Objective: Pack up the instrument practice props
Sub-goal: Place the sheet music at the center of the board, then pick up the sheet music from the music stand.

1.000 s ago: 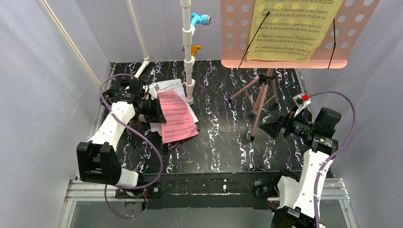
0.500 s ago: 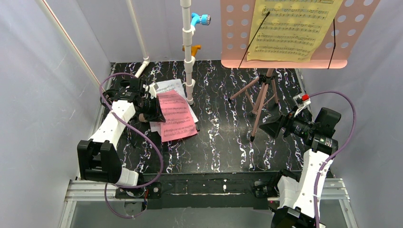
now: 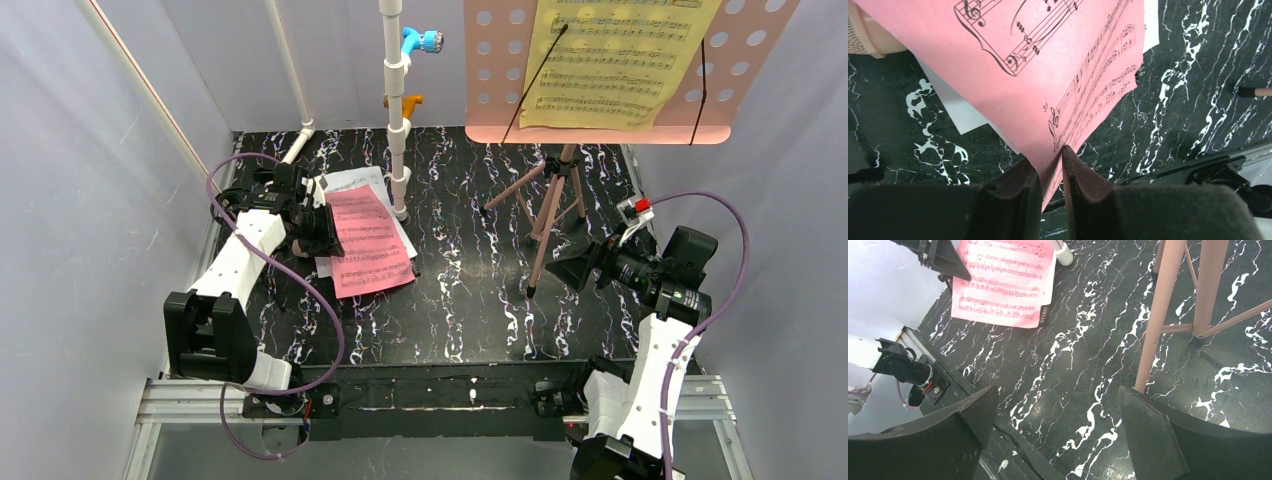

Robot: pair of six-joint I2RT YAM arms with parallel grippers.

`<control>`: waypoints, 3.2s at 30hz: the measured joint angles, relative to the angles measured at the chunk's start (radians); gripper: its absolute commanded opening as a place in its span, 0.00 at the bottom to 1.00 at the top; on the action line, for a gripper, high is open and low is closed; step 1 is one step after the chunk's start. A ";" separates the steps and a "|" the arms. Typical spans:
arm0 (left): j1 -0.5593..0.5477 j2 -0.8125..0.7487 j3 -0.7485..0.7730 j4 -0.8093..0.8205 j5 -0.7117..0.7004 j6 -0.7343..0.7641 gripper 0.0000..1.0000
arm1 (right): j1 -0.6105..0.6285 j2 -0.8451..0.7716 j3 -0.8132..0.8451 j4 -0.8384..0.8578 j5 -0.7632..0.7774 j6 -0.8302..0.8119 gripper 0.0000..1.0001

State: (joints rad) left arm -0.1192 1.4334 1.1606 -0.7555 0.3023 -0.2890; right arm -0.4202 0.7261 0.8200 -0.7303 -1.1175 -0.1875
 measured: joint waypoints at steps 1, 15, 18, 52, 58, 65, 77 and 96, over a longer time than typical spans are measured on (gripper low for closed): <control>0.000 0.000 0.000 0.000 -0.010 -0.003 0.22 | 0.000 0.000 0.000 0.000 0.000 0.000 0.98; 0.000 0.011 -0.002 -0.003 -0.114 -0.028 0.65 | 0.000 0.000 0.000 0.000 0.000 0.000 0.98; 0.000 -0.031 -0.019 -0.003 -0.131 -0.035 0.88 | 0.000 -0.001 0.000 0.000 0.000 0.000 0.98; 0.005 -0.537 -0.178 -0.030 0.073 -0.076 0.98 | 0.000 0.026 0.024 -0.065 0.026 -0.056 0.98; 0.005 -0.556 -0.223 -0.026 0.135 -0.095 0.98 | 0.000 0.028 0.031 -0.086 0.043 -0.072 0.99; 0.005 -0.571 -0.250 0.005 0.205 -0.120 0.98 | 0.000 0.029 0.039 -0.093 0.047 -0.080 0.98; 0.005 -0.600 -0.307 0.054 0.306 -0.166 0.98 | 0.000 0.038 0.065 -0.124 0.053 -0.087 0.98; 0.005 -0.623 -0.331 0.120 0.420 -0.237 0.98 | 0.000 0.057 0.194 -0.253 0.043 -0.132 0.98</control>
State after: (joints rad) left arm -0.1139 0.8104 0.8299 -0.6357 0.7219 -0.5255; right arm -0.4202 0.7834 1.0142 -0.9829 -1.0740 -0.3195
